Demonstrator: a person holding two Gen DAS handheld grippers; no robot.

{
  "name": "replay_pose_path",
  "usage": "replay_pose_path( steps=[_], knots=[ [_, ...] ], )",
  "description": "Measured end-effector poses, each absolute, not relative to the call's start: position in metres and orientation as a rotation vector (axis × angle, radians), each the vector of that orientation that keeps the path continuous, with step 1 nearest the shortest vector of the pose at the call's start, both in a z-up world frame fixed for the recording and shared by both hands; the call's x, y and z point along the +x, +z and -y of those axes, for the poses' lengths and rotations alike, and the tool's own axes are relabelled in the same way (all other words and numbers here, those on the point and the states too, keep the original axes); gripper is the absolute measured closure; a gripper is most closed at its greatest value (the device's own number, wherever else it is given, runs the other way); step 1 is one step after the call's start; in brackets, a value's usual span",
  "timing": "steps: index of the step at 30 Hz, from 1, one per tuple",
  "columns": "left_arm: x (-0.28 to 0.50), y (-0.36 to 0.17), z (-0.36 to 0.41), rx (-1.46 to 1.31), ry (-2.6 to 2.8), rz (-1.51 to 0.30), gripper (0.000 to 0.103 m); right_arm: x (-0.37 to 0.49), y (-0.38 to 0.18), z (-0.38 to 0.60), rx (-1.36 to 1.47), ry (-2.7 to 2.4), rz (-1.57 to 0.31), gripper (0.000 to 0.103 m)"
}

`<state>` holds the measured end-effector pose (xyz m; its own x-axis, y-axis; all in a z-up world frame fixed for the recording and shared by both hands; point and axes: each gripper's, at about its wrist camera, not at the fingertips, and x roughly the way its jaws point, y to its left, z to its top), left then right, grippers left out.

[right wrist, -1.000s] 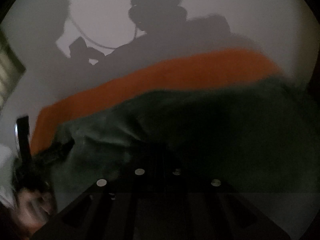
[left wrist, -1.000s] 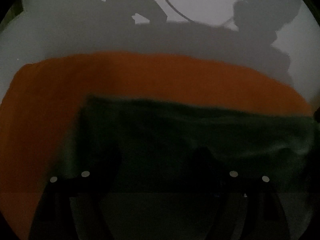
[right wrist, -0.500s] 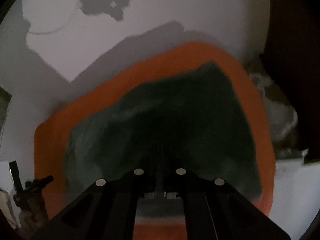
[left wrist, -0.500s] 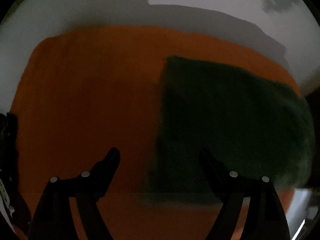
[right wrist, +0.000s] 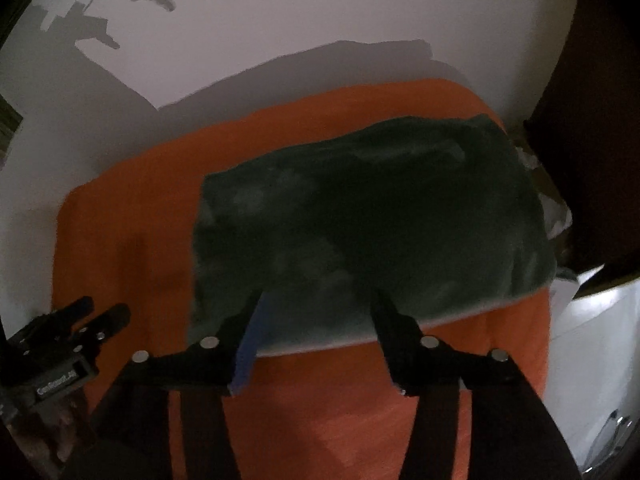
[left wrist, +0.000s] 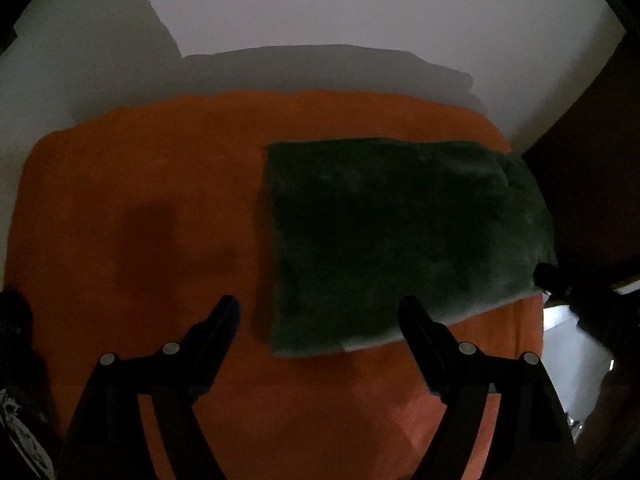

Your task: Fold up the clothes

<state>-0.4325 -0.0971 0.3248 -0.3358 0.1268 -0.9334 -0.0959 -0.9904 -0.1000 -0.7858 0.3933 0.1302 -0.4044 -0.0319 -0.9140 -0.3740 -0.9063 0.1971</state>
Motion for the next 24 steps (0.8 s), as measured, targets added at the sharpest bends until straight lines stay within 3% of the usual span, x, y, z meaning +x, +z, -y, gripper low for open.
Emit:
replay_pose_path(
  steps=[3, 8, 12, 18, 24],
  knots=[
    [-0.41, 0.332, 0.12, -1.687, 2.505, 0.022, 0.02, -0.763, 0.141, -0.359, -1.556, 2.405, -0.602, 0.027],
    [-0.334, 0.357, 0.143, -1.613, 2.594, 0.001, 0.02, -0.717, 0.164, -0.305, -1.513, 2.456, -0.595, 0.025],
    [-0.264, 0.379, 0.152, -1.551, 2.635, -0.027, 0.02, -0.656, 0.194, -0.276, -1.441, 2.51, -0.576, 0.014],
    [-0.165, 0.405, 0.159, -1.463, 2.725, -0.1, 0.019, -0.577, 0.219, -0.245, -1.414, 2.601, -0.608, 0.012],
    [-0.146, 0.4, 0.152, -1.445, 2.762, -0.183, 0.017, -0.544, 0.211, -0.228, -1.385, 2.631, -0.53, 0.002]
  ],
)
